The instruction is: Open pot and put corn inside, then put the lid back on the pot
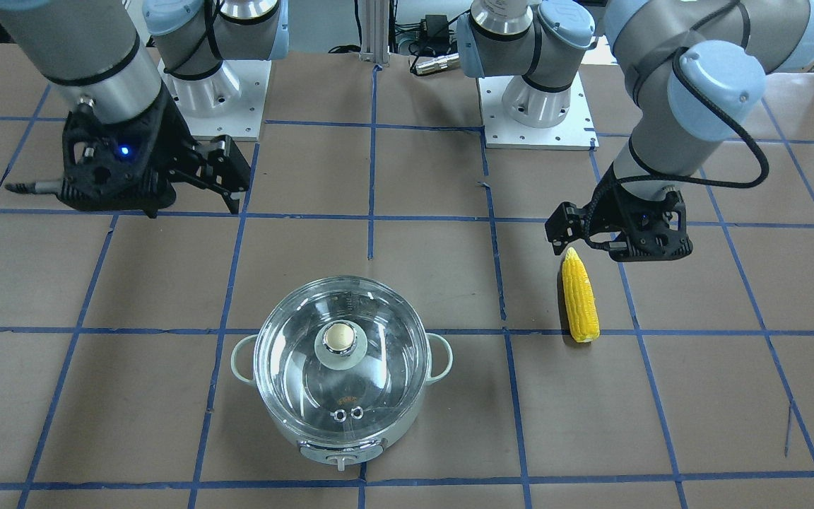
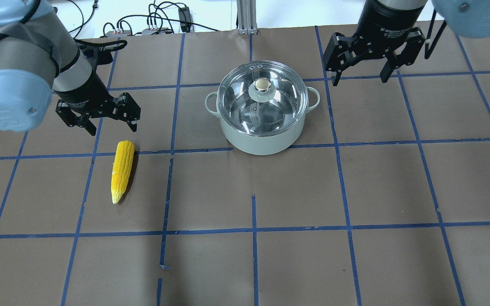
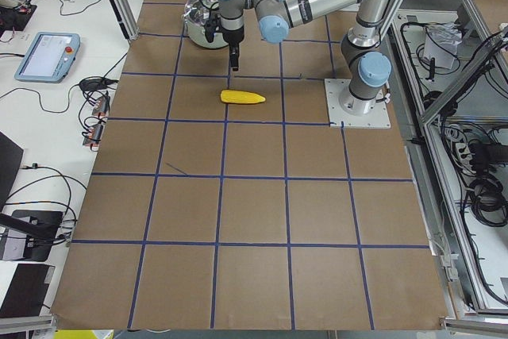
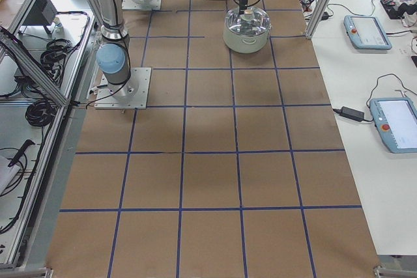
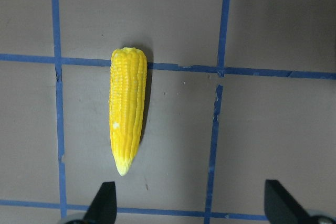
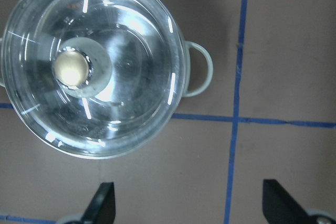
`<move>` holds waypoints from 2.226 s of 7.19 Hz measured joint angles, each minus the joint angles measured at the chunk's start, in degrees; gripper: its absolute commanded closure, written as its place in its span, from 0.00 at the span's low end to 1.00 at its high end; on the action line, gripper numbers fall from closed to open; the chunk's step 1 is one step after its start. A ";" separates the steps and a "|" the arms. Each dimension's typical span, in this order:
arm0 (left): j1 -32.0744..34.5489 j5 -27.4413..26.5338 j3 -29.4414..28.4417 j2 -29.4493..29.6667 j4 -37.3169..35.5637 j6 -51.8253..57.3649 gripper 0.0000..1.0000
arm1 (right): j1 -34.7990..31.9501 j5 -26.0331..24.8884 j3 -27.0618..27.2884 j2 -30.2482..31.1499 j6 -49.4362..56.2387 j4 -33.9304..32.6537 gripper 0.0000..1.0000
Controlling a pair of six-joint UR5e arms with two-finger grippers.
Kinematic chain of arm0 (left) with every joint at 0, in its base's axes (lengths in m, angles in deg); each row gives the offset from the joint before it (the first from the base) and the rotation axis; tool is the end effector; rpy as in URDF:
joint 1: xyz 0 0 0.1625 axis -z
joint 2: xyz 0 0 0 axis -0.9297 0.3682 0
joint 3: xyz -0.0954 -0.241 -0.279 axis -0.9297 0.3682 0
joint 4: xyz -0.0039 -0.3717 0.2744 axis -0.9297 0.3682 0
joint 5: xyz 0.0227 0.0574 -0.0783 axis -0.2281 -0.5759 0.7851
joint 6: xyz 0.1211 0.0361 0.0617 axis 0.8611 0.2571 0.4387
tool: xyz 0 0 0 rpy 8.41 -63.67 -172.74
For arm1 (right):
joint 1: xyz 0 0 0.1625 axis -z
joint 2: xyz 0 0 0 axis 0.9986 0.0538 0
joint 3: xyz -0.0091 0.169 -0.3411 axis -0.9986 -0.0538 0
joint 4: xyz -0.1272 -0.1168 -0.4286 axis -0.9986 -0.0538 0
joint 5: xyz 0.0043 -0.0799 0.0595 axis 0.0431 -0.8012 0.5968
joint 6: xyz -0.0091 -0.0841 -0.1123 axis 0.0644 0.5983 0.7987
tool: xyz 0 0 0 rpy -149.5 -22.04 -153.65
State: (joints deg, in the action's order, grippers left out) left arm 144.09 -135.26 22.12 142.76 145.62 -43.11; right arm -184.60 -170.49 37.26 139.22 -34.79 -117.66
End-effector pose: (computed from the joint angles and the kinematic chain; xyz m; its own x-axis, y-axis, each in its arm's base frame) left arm 0.0043 -0.5544 0.2227 -0.9999 -0.0117 0.0065 -0.0114 0.9992 0.0383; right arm 0.2278 -0.6186 0.3779 -0.9946 -0.0745 -0.0722 -0.0712 0.9963 -0.0474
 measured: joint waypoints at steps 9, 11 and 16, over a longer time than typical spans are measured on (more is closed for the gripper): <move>-2.71 0.17 11.00 7.30 -20.97 1.26 0.00 | -10.63 -6.18 -10.65 -19.08 -13.55 -5.80 0.08; -2.49 0.24 11.66 8.39 -21.94 -0.62 0.01 | -10.29 -6.32 -10.44 -18.95 -12.66 -5.15 0.24; -2.28 0.33 12.68 10.39 -26.94 -0.76 0.68 | -10.15 -3.85 -10.42 -18.35 -10.62 -2.29 0.59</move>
State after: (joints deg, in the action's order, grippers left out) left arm 141.81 -134.92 34.81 153.15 118.68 -43.87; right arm -194.75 -174.34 26.84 120.87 -45.41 -119.95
